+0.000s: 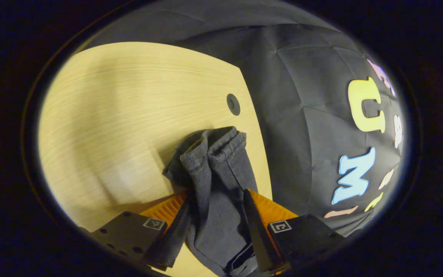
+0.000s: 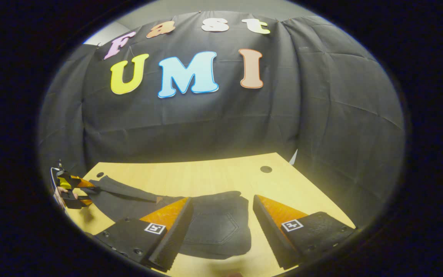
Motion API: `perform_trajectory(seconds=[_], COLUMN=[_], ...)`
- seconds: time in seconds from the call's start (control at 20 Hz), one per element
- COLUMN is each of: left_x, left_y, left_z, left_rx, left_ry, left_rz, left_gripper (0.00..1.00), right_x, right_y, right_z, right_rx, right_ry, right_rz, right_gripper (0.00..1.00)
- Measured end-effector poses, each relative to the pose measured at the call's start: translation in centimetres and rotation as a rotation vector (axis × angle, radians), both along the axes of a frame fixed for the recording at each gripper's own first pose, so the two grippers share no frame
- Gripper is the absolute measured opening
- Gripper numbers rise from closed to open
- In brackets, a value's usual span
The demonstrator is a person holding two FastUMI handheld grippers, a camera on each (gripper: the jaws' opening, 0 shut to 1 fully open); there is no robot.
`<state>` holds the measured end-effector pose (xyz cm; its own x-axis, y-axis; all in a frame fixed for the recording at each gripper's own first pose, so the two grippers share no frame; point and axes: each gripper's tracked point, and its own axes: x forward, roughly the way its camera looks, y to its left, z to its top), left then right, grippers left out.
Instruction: Grasp the waist and the cuffs of the jeans and fold them to make the two legs overlap; first hold the waist and fold one-third of the jeans toward the cuffs, then hold the cuffs and fold the remaining one-third in the same direction to finish folding.
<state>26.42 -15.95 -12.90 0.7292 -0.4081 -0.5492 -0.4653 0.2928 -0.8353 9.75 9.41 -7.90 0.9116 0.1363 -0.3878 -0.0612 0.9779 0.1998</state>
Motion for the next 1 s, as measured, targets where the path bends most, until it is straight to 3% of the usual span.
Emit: perform_trajectory(seconds=[0.05, 0.1, 0.15, 0.2, 0.25, 0.45, 0.55, 0.6, 0.65, 0.85, 1.0], left_x=[0.0, -0.1, -0.2, 0.1, 0.3, -0.5, -0.8, -0.8, -0.9, -1.6, -3.7], left_y=[0.1, 0.2, 0.3, 0.3, 0.7, 0.4, 0.0, -0.1, -0.4, -2.3, -6.6], left_z=[-0.5, -1.1, -1.6, -2.0, -2.2, -0.1, 2.5, 3.3, 4.3, 10.9, 16.8], left_rx=[-0.003, -0.003, -0.007, -0.02, -0.04, -0.143, -0.191, -0.201, -0.218, -0.332, -0.323], left_ry=[0.004, 0.014, 0.022, 0.032, 0.04, -0.01, -0.055, -0.07, -0.087, -0.185, -0.27], left_rz=[0.005, 0.011, 0.021, 0.035, 0.052, 0.078, 0.077, 0.077, 0.078, 0.089, 0.044], left_gripper=[0.79, 0.8, 0.43, 0.55, 0.24, 0.08, 0.09, 0.03, 0.08, 0.08, 0.08], right_x=[0.1, 0.1, 0.1, -0.1, -0.1, -0.6, -0.8, -1.0, -1.1, -1.6, -1.6], right_y=[0.0, -0.1, -0.1, 0.0, 0.0, -0.3, -0.5, -0.6, -0.6, -0.8, -0.9], right_z=[0.1, 0.0, 0.0, -0.2, -0.1, 0.3, 0.4, 0.6, 0.8, 1.7, 2.7], right_rx=[0.0, 0.0, 0.0, 0.001, 0.0, -0.003, -0.005, -0.004, -0.003, 0.005, 0.003], right_ry=[0.001, 0.003, 0.007, 0.013, 0.015, 0.006, 0.001, -0.003, -0.01, -0.044, -0.09], right_rz=[-0.003, -0.006, -0.006, -0.003, 0.0, 0.001, 0.002, 0.005, 0.007, 0.024, 0.062], right_gripper=[0.93, 0.93, 0.93, 0.93, 0.93, 0.93, 0.93, 0.93, 0.93, 0.89, 0.93])
